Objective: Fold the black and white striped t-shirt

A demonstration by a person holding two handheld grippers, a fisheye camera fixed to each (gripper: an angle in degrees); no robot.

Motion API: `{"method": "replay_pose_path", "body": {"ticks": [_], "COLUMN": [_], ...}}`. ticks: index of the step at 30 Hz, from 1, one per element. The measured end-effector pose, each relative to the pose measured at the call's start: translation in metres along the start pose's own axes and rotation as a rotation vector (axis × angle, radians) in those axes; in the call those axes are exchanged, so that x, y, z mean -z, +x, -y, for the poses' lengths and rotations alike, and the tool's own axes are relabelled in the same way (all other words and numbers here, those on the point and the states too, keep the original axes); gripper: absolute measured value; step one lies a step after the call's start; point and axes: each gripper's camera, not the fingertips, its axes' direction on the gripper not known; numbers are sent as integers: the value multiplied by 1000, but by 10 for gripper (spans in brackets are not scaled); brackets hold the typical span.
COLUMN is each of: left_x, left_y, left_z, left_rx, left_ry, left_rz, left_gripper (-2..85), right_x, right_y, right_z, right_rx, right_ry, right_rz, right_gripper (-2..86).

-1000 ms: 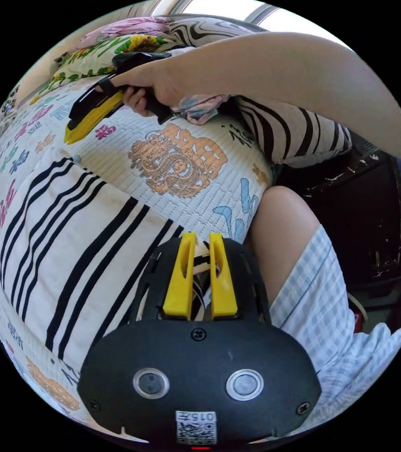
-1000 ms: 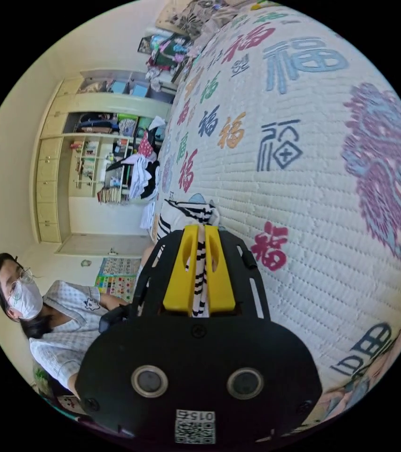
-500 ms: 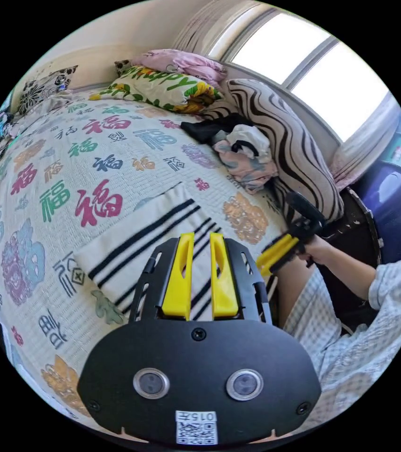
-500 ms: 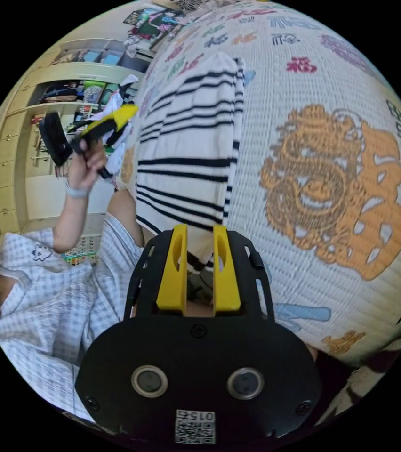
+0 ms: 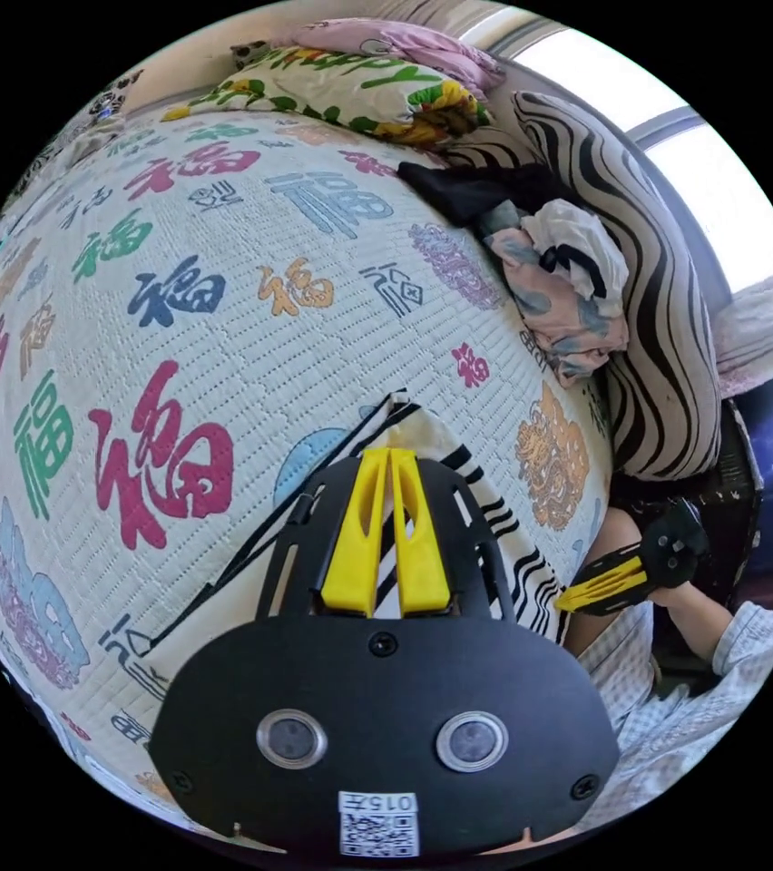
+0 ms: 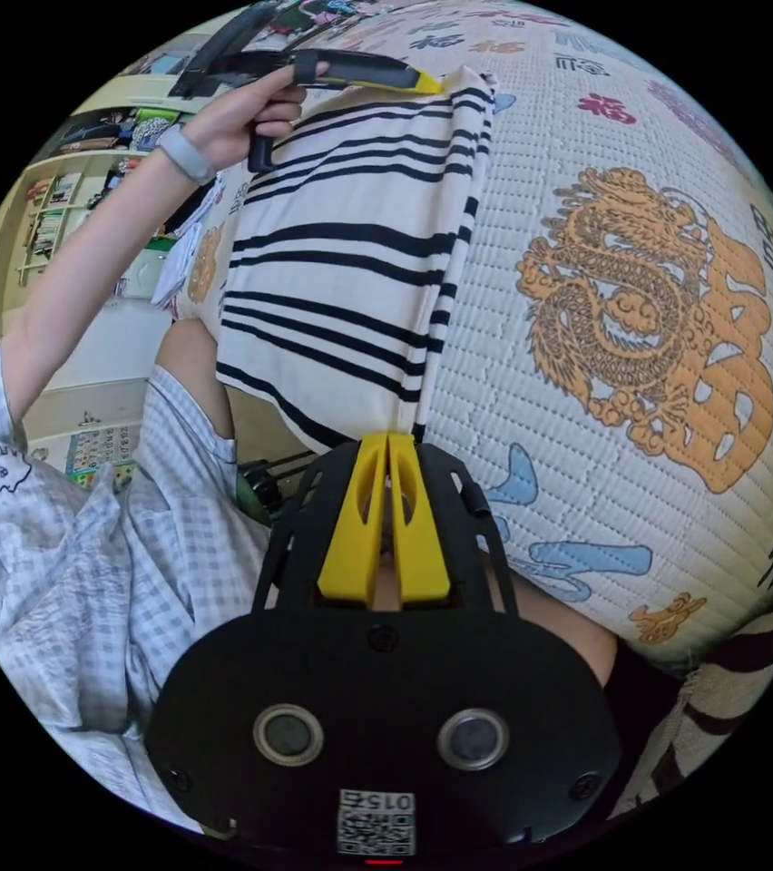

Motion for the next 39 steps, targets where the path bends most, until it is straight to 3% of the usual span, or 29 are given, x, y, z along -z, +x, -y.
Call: {"method": "replay_pose_path", "body": {"ticks": [6,12,19,22,30,39], "left_x": [98,112,92,81,64,103], "left_y": [-38,-124,-166,-184,-214,-207], "left_z": [-88,-177,-175,-164,-152,-133], "left_rx": [44,287,302,300,317,155], "left_ry": [294,322,344,363,342,335], "left_rz": [-50,-133,-249,-386,-547,-441], "left_gripper": [71,97,130,132,39,10], "right_x": [65,102,94,97,92,122], "right_y": [34,72,103,117,118,83], "right_z": [-20,12,71,80,99,83], "right_rx": [53,122,139,129,201,320], "right_ry": [323,562,455,476,365,425], "right_rz": [159,234,280,359,436,328], "right_gripper": [57,93,135,131,65,23]}}
